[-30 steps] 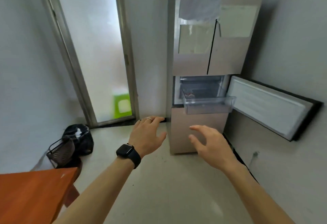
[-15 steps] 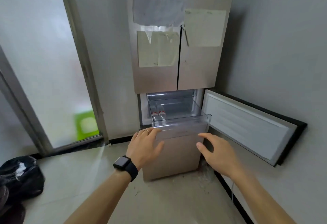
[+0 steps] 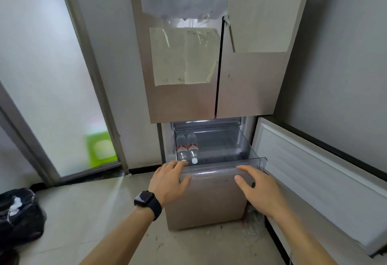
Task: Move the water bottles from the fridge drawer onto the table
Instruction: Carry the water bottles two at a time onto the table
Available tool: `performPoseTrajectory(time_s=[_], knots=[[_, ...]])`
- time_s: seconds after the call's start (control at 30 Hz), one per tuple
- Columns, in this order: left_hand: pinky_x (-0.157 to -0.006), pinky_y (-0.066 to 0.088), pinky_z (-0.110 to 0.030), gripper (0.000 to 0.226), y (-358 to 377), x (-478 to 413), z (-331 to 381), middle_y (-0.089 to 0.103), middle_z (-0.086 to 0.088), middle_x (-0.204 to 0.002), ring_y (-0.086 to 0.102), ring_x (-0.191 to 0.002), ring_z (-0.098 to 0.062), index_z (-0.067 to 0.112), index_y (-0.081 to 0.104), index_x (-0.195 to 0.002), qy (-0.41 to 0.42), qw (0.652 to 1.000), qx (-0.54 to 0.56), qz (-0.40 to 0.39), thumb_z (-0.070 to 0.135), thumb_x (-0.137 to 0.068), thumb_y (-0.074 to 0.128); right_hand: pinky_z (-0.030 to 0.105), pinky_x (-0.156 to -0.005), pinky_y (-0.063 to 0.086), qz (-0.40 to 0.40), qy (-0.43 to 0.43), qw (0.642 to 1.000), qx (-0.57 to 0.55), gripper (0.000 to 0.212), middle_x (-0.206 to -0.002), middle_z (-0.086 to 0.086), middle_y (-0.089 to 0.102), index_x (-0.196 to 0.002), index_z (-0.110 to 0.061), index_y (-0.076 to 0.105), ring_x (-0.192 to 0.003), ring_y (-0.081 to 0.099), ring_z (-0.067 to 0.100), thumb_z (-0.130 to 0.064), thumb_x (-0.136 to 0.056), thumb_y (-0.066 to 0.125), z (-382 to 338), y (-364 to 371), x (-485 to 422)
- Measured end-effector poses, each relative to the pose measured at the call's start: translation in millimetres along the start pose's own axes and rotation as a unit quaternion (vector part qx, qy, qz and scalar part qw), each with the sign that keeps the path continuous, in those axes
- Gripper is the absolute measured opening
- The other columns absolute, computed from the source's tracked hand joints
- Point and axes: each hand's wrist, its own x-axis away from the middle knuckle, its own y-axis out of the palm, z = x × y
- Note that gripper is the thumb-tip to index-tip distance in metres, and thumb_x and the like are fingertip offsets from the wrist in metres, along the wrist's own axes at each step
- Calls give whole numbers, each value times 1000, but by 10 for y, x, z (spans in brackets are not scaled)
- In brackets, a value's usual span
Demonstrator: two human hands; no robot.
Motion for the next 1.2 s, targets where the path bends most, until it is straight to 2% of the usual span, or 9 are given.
performPoseTrajectory(time_s=[0.13,0.37,0.57,0.7,0.77,0.9,1.0,1.1,1.2], knots=[[-108,42,-36,51,297,-649,-171,49,2,-146,44,-134,-18,29,40,-147,-34,999,29,-21,48,-100,47,32,-107,39,-45,-4,999,-19,41,-143,-16,51,-139,-40,50,-135,44,10,-47,-98,55,212,199,-802],[-108,40,-31,49,781,-1471,-277,50,-1,-142,47,-130,-19,29,43,-144,-155,970,173,-66,44,-99,54,30,-107,41,-147,10,988,-36,43,-140,-16,53,-137,-38,50,-131,46,7,-51,-97,56,586,650,-1900],[-109,40,-32,58,1233,-1910,-335,41,-5,-150,45,-134,-24,24,36,-149,-227,950,185,-108,40,-97,57,30,-107,43,-191,16,981,15,45,-140,-10,54,-139,-32,49,-131,47,10,-46,-98,57,781,1157,-2523],[-109,41,-37,60,1509,-2226,-411,40,-8,-151,45,-135,-28,20,36,-148,-263,933,203,-140,37,-95,59,28,-90,48,-284,38,954,89,43,-133,-4,61,-134,-29,53,-116,60,17,-49,-96,54,944,1563,-2902],[-111,39,-38,66,1627,-2374,-480,36,-9,-155,42,-138,-30,18,32,-151,-282,923,210,-156,37,-95,60,32,-93,49,-338,57,935,89,40,-130,-4,62,-128,-29,57,-112,61,17,-48,-94,56,1007,1744,-3093],[-118,29,-40,80,1830,-2666,-714,18,-14,-163,28,-147,-33,14,14,-158,-350,880,260,-188,34,-96,60,35,-100,49,-385,132,913,20,35,-129,-3,62,-125,-25,59,-115,60,16,-39,-92,62,1049,2042,-3437],[-120,24,-39,83,1970,-2851,-887,10,-16,-166,20,-151,-32,12,0,-160,-386,846,312,-196,26,-100,55,38,-94,51,-340,235,905,-96,35,-127,1,59,-128,-21,55,-113,58,19,-35,-96,61,1005,2255,-3624],[-118,26,-38,76,2098,-2957,-956,16,-17,-164,27,-148,-32,8,-8,-159,-429,817,315,-220,19,-104,43,38,-78,51,-299,366,854,-217,34,-127,6,59,-128,-16,55,-110,57,22,-32,-99,58,948,2405,-3733],[-117,33,-43,67,2303,-3009,-1034,31,-20,-158,38,-142,-34,6,7,-158,-466,805,295,-219,22,-102,41,53,-95,51,-281,439,785,-334,24,-118,5,67,-118,-15,64,-111,60,23,-25,-96,62,927,2476,-3809]])
